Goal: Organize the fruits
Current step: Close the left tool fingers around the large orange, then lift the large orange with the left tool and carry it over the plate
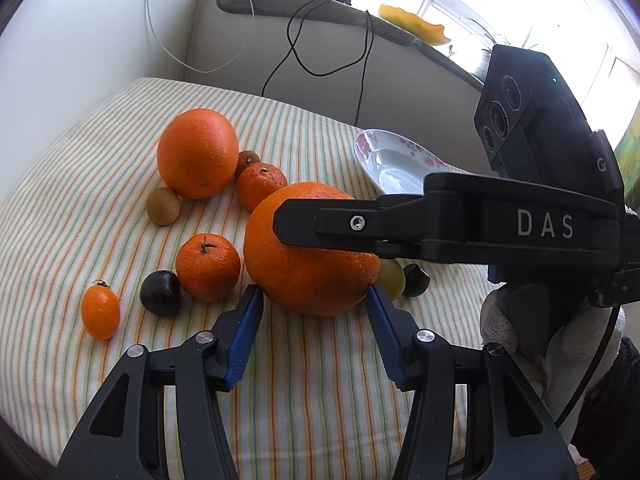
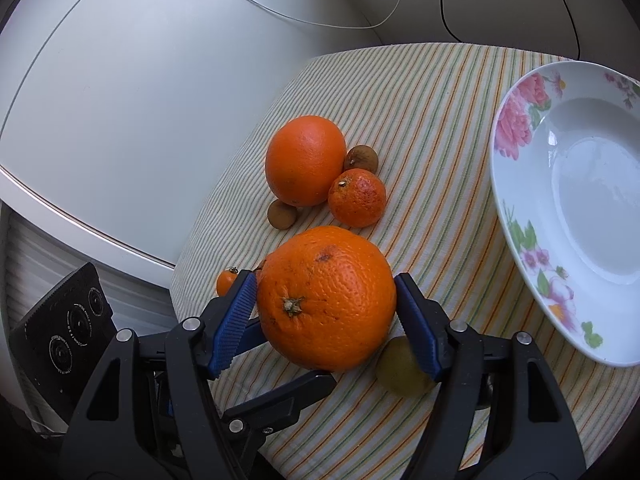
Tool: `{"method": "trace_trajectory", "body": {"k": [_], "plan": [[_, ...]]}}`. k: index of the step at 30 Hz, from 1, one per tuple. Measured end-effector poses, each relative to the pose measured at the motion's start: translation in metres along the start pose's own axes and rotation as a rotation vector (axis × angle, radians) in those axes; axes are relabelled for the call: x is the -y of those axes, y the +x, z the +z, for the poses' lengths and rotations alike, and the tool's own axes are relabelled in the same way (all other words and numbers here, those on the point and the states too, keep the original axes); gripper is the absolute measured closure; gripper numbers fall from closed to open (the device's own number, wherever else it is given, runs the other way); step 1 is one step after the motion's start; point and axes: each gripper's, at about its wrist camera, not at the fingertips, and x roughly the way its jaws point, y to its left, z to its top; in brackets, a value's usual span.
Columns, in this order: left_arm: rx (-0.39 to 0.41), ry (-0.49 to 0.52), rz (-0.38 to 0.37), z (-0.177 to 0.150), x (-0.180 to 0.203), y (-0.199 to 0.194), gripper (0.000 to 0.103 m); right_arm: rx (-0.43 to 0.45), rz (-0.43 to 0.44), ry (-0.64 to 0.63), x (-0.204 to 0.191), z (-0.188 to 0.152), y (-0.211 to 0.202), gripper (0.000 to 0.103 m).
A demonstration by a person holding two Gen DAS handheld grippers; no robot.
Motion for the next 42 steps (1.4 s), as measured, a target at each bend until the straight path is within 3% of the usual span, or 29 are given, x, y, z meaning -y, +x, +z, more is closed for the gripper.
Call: {"method": "trace_trajectory", "body": {"k": [22, 42], "plan": [[0.062, 0.101, 0.014, 0.023, 0.035, -0.007, 0.05, 0.093, 0.022, -0.014, -0.003, 0.004, -0.049, 0.03], [0.047, 0.196, -0.057, 0.06, 0.089, 0.039, 0.05, 0.179, -0.033, 0.045, 0.057, 0.013, -0.123, 0.03]]}}
